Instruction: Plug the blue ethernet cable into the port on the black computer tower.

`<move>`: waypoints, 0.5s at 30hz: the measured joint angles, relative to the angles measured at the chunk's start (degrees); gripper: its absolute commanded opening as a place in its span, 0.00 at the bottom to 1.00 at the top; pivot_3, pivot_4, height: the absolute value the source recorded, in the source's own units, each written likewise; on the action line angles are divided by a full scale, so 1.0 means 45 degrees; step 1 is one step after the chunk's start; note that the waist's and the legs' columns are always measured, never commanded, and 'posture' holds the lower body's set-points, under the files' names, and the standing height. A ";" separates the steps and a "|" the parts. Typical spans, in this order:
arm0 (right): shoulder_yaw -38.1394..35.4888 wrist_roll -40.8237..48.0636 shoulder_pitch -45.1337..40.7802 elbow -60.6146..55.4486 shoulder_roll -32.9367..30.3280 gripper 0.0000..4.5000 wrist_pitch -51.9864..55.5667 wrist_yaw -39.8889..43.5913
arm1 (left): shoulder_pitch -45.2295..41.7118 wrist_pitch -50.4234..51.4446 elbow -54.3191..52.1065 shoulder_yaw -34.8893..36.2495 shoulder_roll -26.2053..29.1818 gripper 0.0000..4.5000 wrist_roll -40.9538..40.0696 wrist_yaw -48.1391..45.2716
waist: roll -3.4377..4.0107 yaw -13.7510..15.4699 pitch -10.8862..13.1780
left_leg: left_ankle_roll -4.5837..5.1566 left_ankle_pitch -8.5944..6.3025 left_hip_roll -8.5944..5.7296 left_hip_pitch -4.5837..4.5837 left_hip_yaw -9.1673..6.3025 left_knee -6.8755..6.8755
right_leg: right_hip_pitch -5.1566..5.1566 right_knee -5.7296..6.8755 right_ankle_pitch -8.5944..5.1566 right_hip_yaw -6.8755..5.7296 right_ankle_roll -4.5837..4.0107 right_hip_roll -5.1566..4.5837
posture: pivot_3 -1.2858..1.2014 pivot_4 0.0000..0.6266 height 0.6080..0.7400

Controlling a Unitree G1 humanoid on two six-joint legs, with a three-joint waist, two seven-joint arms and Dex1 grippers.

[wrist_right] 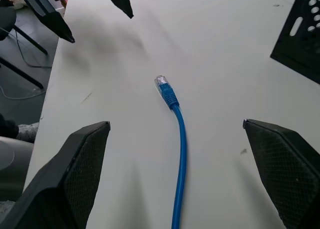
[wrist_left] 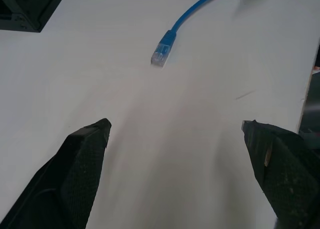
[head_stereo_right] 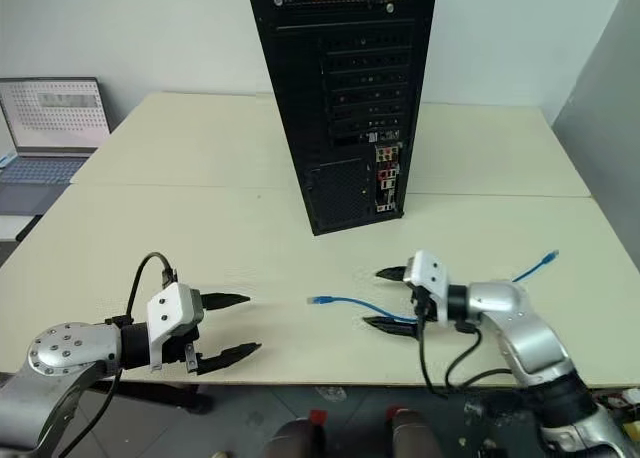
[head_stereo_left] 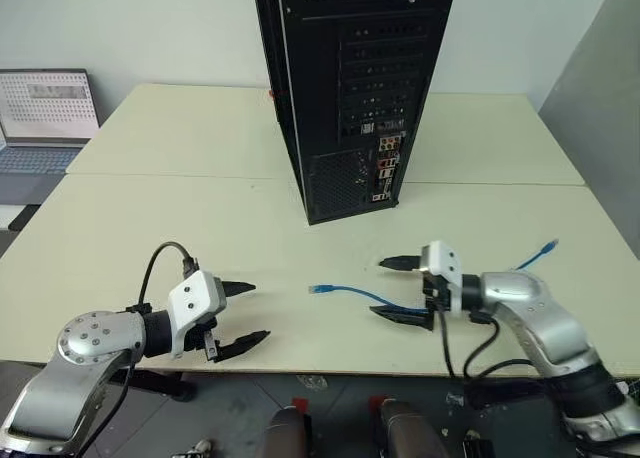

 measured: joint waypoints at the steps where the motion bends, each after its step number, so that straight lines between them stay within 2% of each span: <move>1: 0.0231 -0.0282 -0.0238 0.0420 0.0289 1.00 -0.0058 -0.0052 | -0.0016 -0.0160 0.0227 -0.0026 0.0001 0.99 0.0120 -0.0021 | -0.0002 0.0000 -0.0001 | 0.0000 0.0000 0.0003 0.0003 0.0003 0.0001 | 0.0000 0.0000 0.0000 0.0000 -0.0001 0.0001 | 0.52 0.24 1.00; 9: 0.1318 -0.1762 -0.1248 0.2703 0.1576 1.00 -0.1267 -0.0297 | -0.0190 -0.0547 0.0619 -0.0331 -0.0081 0.99 0.0373 -0.0128 | 0.0000 -0.0005 0.0000 | -0.0001 0.0000 0.0001 0.0000 0.0001 0.0001 | -0.0005 0.0004 0.0001 -0.0001 -0.0002 0.0000 | 0.52 0.24 1.00; 10: 0.1345 -0.1910 -0.1269 0.2895 0.1596 0.92 -0.1395 -0.0298 | -0.0208 -0.0593 0.0659 -0.0346 -0.0136 1.00 0.0373 -0.0128 | 0.0000 -0.0003 0.0000 | -0.0001 0.0000 0.0000 0.0000 0.0002 0.0001 | -0.0005 0.0004 0.0001 -0.0001 -0.0002 0.0000 | 0.52 0.24 1.00; 12: 0.1358 -0.2249 -0.1302 0.3237 0.1583 0.86 -0.1805 -0.0300 | -0.0249 -0.0774 0.0747 -0.0408 -0.0296 1.00 0.0399 -0.0122 | 0.0000 -0.0003 0.0000 | 0.0000 0.0000 0.0001 0.0000 0.0002 0.0001 | -0.0005 0.0005 0.0001 -0.0001 -0.0003 -0.0001 | 0.52 0.24 1.00; 15: 0.1358 -0.2424 -0.1308 0.3244 0.1571 0.70 -0.2101 -0.0272 | -0.0395 -0.0957 0.0847 -0.0508 -0.0447 1.00 0.0426 -0.0101 | 0.0000 -0.0001 0.0000 | 0.0000 0.0000 0.0002 0.0002 0.0000 0.0001 | -0.0005 0.0009 0.0001 -0.0001 -0.0003 -0.0001 | 0.52 0.24 1.00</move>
